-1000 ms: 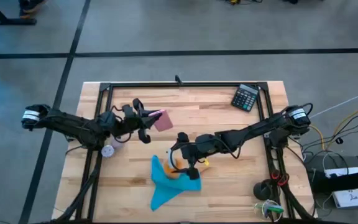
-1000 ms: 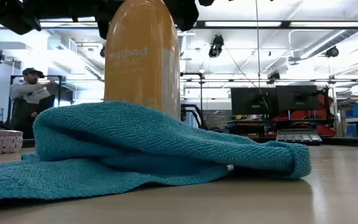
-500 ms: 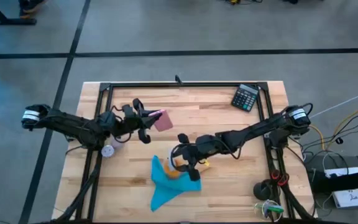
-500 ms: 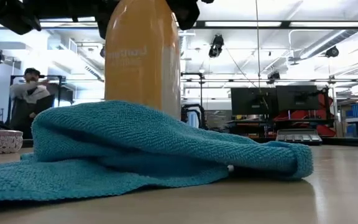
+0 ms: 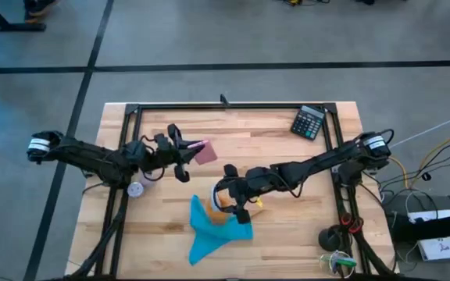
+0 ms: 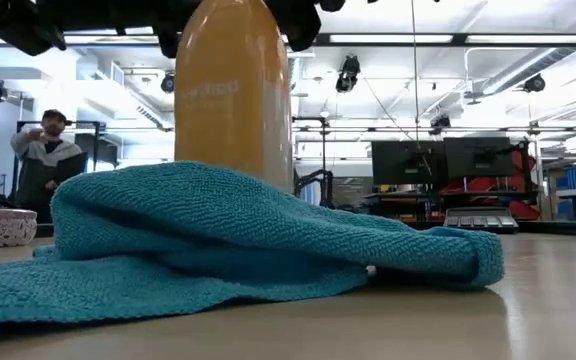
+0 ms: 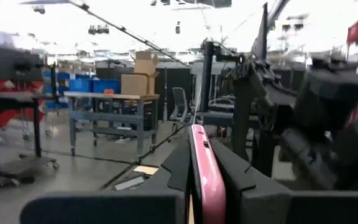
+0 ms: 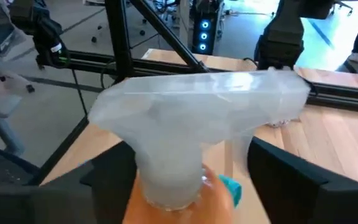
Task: Apply microfiber cloth
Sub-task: Spray the front of the pink cellphone using yellow spray bottle, then spray the back of the pink cellphone using yellow spray bottle
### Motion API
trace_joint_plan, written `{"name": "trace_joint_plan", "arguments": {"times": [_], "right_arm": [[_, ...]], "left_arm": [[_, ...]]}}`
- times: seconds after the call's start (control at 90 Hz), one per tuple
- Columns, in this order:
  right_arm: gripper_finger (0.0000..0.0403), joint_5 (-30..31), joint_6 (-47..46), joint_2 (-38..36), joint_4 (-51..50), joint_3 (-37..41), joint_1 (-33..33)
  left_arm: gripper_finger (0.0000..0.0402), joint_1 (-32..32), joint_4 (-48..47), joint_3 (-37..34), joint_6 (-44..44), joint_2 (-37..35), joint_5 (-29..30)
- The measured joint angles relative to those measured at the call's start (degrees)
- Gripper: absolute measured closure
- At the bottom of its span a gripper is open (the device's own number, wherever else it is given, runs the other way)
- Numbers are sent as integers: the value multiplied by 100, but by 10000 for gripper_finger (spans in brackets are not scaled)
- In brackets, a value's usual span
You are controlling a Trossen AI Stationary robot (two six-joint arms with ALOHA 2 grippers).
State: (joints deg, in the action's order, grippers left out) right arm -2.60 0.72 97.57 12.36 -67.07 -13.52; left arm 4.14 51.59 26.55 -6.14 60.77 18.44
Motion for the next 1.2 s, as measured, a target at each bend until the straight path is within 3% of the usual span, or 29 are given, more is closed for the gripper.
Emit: {"name": "trace_joint_plan", "arguments": {"times": [0.178, 0.411, 0.744, 0.911, 1.2], "right_arm": [[85, -41, -78, 11, -53, 7, -7], [90, -41, -89, 17, -44, 7, -7], [99, 138, -74, 17, -25, 7, -63], [75, 761, -29, 17, 78, 7, -191], [59, 816, -117, 17, 358, 7, -284]], "left_arm": [[384, 0, -78, 0, -1774, 0, 2], [384, -1, -732, -2, -3645, 3, 2], [385, 2, -856, -2, -7820, 371, 2], [385, 15, -835, -2, -8903, 609, 185], [385, 510, -634, -2, -10511, 1031, 558]]}}
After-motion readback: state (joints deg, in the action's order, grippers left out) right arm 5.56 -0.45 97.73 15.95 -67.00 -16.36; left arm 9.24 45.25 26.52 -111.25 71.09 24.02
